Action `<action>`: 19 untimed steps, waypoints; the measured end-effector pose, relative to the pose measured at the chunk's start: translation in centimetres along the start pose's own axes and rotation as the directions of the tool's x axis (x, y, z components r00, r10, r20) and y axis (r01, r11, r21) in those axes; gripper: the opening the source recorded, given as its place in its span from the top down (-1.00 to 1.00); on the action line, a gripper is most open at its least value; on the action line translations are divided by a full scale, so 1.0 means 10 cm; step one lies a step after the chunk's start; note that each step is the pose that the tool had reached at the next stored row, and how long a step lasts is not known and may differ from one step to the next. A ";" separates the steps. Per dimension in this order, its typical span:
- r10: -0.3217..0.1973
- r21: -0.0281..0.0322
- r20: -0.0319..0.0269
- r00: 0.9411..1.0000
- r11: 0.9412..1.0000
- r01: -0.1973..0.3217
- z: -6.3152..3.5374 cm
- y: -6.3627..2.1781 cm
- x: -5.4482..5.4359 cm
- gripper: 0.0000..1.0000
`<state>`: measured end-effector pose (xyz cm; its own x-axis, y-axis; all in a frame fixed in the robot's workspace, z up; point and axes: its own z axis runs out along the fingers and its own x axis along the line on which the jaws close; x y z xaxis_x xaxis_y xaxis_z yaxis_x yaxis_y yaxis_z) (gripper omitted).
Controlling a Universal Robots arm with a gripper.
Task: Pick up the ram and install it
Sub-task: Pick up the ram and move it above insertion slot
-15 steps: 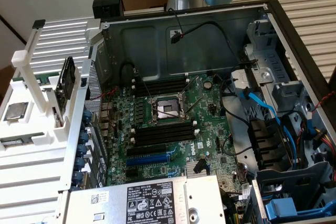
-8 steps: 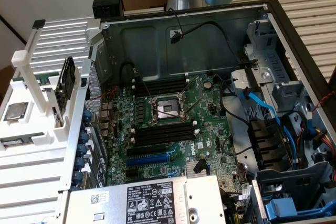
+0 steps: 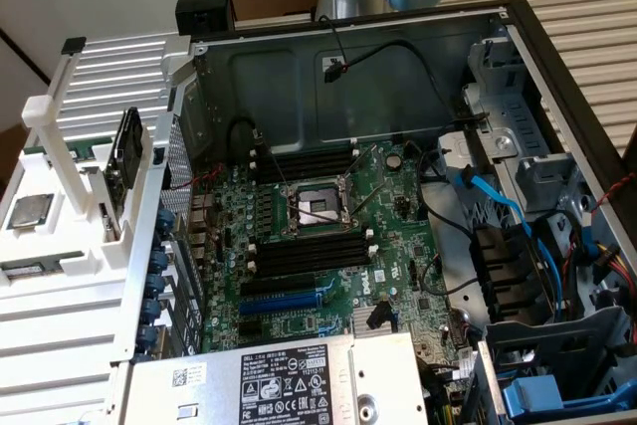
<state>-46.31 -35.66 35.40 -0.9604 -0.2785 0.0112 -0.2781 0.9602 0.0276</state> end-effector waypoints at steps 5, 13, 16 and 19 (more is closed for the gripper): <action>-0.091 0.001 -0.003 0.996 0.996 0.091 0.000 0.000 0.00 0.80; -0.235 0.002 -0.007 0.972 0.972 0.235 0.000 0.000 0.00 0.80; -0.288 0.002 -0.008 0.957 0.958 0.288 0.000 0.000 0.00 0.80; -0.340 0.002 -0.010 0.940 0.940 0.341 0.000 0.000 0.00 0.80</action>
<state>-46.31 -35.66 35.40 -0.8081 -0.5890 0.0113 -0.5885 0.8080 0.0276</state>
